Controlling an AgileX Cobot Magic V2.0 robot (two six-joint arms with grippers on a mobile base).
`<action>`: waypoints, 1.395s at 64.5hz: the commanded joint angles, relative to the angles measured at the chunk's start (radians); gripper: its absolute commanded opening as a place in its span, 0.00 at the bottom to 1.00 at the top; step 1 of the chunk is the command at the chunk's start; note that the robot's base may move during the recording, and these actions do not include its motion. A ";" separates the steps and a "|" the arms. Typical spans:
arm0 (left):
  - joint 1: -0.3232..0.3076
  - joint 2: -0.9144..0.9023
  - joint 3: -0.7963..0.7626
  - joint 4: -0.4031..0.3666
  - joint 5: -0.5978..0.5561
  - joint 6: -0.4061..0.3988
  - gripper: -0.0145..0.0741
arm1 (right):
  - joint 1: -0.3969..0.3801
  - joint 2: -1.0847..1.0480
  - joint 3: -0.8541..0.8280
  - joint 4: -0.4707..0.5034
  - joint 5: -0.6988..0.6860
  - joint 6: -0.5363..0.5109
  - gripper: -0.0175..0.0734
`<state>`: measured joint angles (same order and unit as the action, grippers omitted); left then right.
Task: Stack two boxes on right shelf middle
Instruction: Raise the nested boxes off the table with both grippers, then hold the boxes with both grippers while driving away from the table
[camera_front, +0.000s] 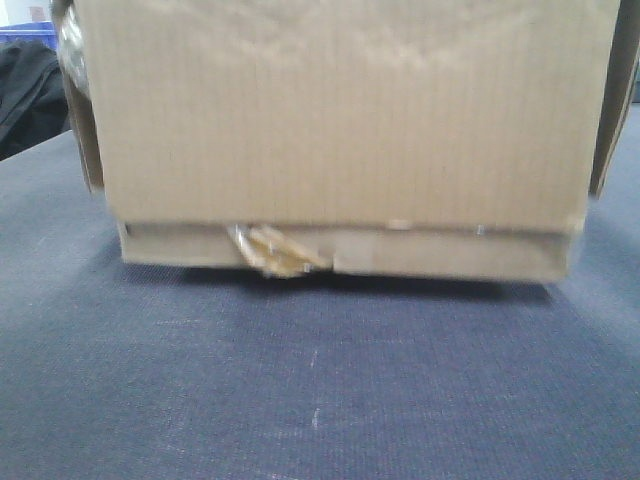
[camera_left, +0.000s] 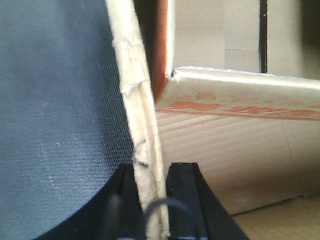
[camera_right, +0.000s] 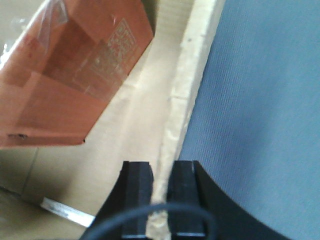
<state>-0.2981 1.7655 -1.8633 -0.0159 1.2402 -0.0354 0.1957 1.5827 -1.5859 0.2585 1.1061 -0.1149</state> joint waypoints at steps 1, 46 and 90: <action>0.001 -0.062 -0.026 0.027 -0.019 -0.002 0.04 | -0.002 -0.073 -0.008 -0.003 -0.087 -0.017 0.02; 0.001 -0.283 -0.131 0.016 -0.219 -0.002 0.04 | -0.002 -0.221 -0.202 -0.026 -0.192 -0.017 0.02; 0.001 -0.283 -0.131 0.016 -0.219 -0.002 0.04 | -0.002 -0.221 -0.202 -0.026 -0.200 -0.017 0.02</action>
<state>-0.2981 1.4988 -1.9859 -0.0159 1.0697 -0.0455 0.1995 1.3763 -1.7741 0.2489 0.9574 -0.1208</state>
